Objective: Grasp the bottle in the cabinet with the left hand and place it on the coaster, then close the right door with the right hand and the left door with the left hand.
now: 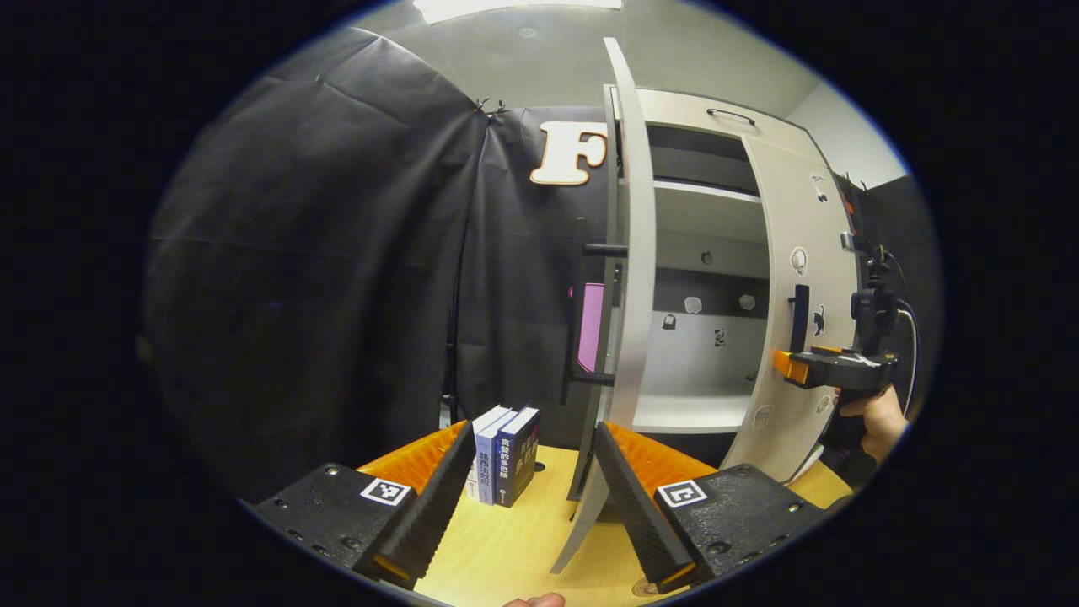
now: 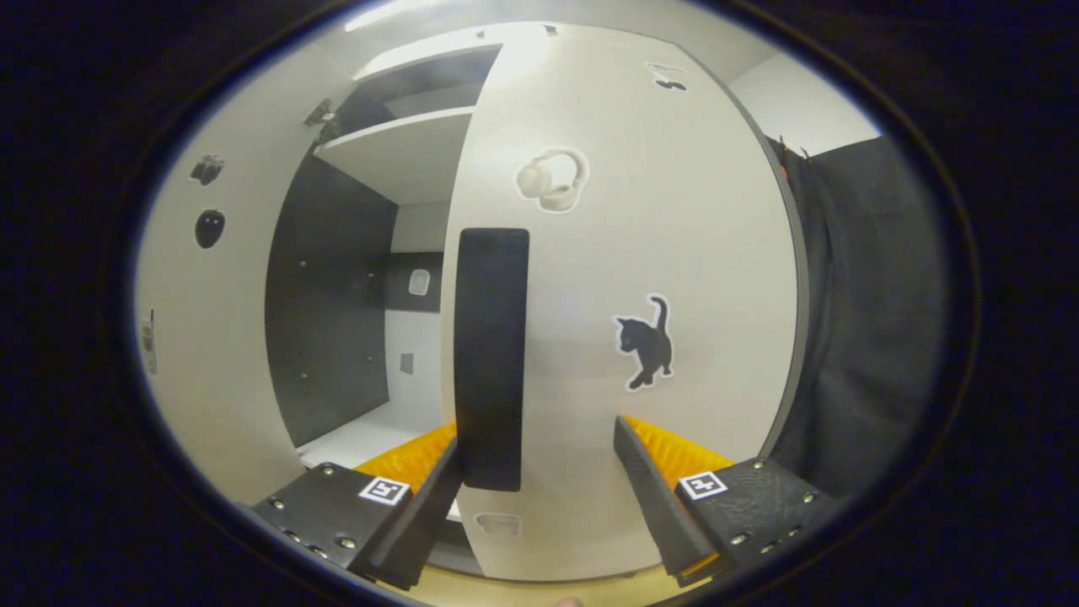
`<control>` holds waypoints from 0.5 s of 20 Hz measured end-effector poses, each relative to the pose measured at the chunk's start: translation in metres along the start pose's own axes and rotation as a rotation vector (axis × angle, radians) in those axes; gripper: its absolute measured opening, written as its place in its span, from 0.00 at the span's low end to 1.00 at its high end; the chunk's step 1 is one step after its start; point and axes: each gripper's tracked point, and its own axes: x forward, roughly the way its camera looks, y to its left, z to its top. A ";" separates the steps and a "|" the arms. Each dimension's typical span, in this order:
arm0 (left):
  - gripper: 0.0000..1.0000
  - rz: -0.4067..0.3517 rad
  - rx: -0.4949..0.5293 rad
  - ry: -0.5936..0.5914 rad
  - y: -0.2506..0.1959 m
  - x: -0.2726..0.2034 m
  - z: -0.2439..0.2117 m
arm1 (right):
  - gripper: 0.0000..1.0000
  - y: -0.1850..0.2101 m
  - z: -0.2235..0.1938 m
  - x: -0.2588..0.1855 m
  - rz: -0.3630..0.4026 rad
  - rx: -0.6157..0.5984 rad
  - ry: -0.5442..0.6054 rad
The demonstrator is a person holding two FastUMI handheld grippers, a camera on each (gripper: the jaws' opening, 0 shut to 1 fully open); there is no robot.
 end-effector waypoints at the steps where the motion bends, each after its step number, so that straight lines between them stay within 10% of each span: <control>1: 0.91 -0.007 -0.009 -0.001 0.002 0.001 0.002 | 1.00 0.000 0.000 0.001 -0.010 0.000 -0.002; 10: 0.86 -0.116 -0.033 -0.026 0.004 0.021 0.038 | 1.00 -0.001 -0.001 0.000 -0.023 0.007 0.001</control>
